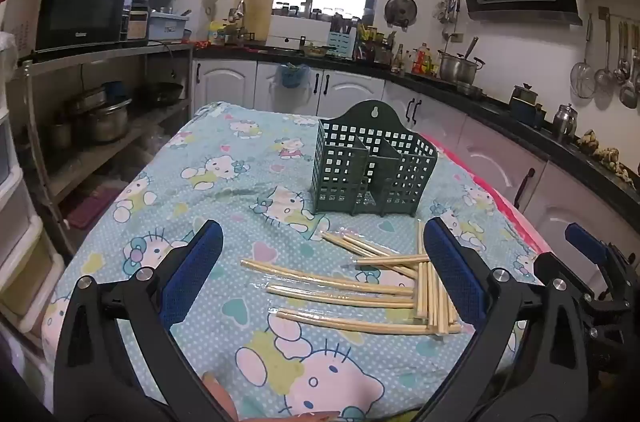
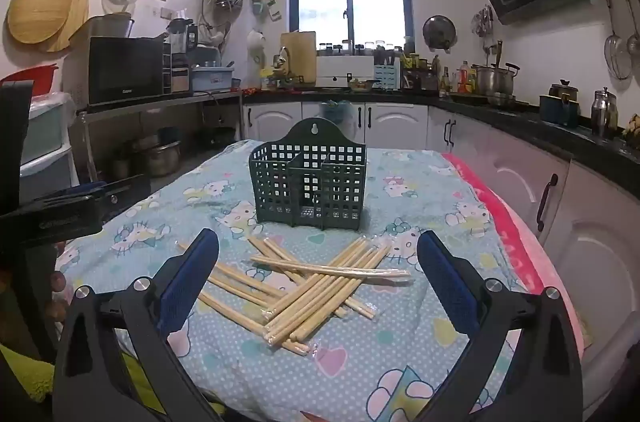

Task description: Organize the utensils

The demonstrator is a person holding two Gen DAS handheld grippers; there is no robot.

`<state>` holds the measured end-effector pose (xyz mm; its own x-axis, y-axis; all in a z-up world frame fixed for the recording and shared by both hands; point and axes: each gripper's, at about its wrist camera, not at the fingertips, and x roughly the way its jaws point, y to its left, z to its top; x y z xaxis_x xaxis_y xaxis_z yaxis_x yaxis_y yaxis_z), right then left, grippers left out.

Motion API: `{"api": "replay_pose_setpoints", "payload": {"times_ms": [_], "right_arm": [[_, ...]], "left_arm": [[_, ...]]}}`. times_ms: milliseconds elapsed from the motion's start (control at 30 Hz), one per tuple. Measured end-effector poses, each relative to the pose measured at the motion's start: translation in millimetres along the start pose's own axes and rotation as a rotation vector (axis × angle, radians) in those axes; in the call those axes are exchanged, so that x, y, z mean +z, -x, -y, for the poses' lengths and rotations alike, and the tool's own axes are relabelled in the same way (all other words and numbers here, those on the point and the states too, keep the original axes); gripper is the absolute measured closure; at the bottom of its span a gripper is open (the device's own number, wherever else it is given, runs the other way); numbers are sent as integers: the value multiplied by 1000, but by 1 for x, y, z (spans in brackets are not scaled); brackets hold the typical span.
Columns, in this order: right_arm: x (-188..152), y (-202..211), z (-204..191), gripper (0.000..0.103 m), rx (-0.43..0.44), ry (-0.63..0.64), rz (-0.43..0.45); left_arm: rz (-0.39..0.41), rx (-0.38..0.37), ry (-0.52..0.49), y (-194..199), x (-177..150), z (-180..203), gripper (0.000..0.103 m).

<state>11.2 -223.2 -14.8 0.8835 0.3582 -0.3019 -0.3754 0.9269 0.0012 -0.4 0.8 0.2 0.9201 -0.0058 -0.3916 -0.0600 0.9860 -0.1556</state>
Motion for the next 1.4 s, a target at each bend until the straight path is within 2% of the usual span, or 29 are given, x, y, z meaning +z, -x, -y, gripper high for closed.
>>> {"api": "replay_pose_setpoints", "payload": {"times_ms": [1400], "right_arm": [[3, 4, 1, 6, -44, -14, 15]], "left_arm": [[6, 7, -13, 0, 0, 1, 10]]}}
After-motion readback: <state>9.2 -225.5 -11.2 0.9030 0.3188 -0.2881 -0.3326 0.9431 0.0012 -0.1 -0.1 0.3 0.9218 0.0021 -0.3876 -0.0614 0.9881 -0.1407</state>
